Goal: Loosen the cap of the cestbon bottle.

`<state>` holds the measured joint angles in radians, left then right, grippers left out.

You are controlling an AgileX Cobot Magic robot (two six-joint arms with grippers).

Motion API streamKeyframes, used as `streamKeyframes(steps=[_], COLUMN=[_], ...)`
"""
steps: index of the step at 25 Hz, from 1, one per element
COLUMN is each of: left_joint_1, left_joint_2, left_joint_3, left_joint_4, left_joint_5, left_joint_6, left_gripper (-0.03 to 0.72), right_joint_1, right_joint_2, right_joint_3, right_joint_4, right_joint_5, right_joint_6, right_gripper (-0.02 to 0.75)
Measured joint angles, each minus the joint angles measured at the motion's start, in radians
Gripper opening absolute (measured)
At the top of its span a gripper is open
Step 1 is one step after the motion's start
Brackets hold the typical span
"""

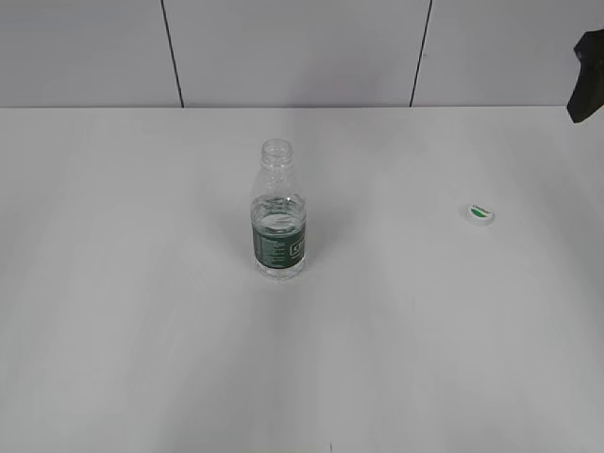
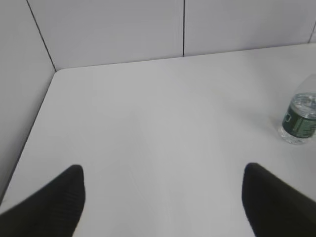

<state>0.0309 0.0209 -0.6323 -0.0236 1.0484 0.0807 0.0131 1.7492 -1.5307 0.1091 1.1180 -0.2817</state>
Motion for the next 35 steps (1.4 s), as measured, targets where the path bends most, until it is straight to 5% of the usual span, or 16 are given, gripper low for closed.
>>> streamKeyframes(steps=[23,35], left_joint_1=[0.000,0.000], left_joint_2=[-0.027,-0.027], left_joint_3=[0.106,0.106], left_joint_4=[-0.040,-0.040], left_joint_5=[0.019,0.019], left_joint_6=[-0.002,-0.002], left_gripper=[0.590,0.590], right_joint_1=[0.000,0.000], right_joint_2=[-0.113,-0.528], right_joint_3=[0.000,0.079], right_joint_4=[-0.092,-0.109], right_joint_5=[-0.014,-0.031], right_joint_6=[0.016,0.022], right_gripper=[0.520,0.520])
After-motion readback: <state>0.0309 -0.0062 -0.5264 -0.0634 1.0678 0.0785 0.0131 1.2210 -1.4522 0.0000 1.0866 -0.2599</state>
